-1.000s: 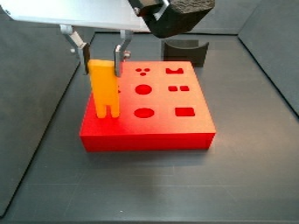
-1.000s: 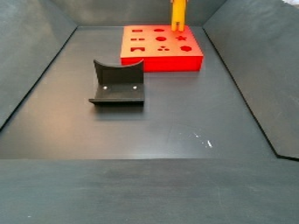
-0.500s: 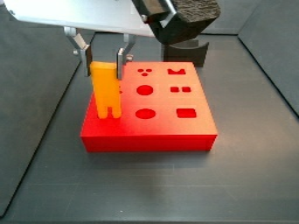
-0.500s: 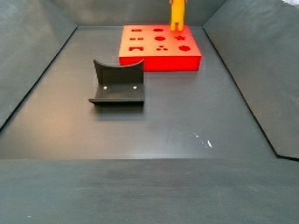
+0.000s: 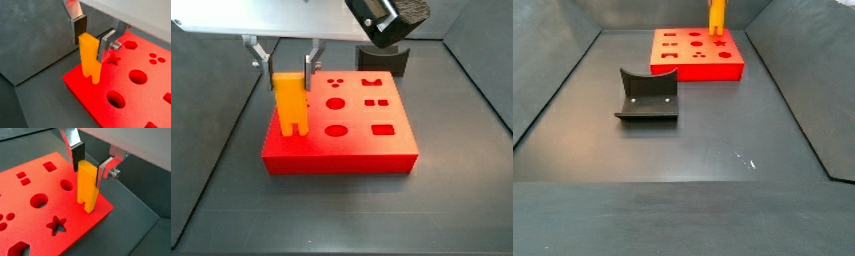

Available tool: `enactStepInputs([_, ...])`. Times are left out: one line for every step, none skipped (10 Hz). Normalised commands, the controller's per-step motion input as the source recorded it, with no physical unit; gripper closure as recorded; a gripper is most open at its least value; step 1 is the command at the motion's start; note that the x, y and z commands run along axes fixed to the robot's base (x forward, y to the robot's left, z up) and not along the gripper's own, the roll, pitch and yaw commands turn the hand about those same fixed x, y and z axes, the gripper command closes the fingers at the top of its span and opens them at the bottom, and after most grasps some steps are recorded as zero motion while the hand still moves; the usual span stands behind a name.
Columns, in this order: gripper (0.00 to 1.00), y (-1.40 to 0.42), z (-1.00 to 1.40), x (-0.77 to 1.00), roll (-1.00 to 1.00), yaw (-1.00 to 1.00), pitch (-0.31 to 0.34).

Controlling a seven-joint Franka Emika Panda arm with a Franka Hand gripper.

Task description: Insert the square-circle object.

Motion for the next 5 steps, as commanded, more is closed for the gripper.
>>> enactStepInputs([1.00, 0.00, -0.04, 0.00, 0.04, 0.00, 0.000])
enactStepInputs([1.00, 0.00, -0.17, 0.00, 0.03, 0.00, 0.000])
enactStepInputs([1.00, 0.00, -0.82, 0.00, 0.09, -0.31, 0.119])
enactStepInputs([1.00, 0.07, -0.64, -0.02, 0.17, -0.45, 0.110])
enactStepInputs([1.00, 0.00, -0.59, -0.19, 0.26, -0.35, 0.021])
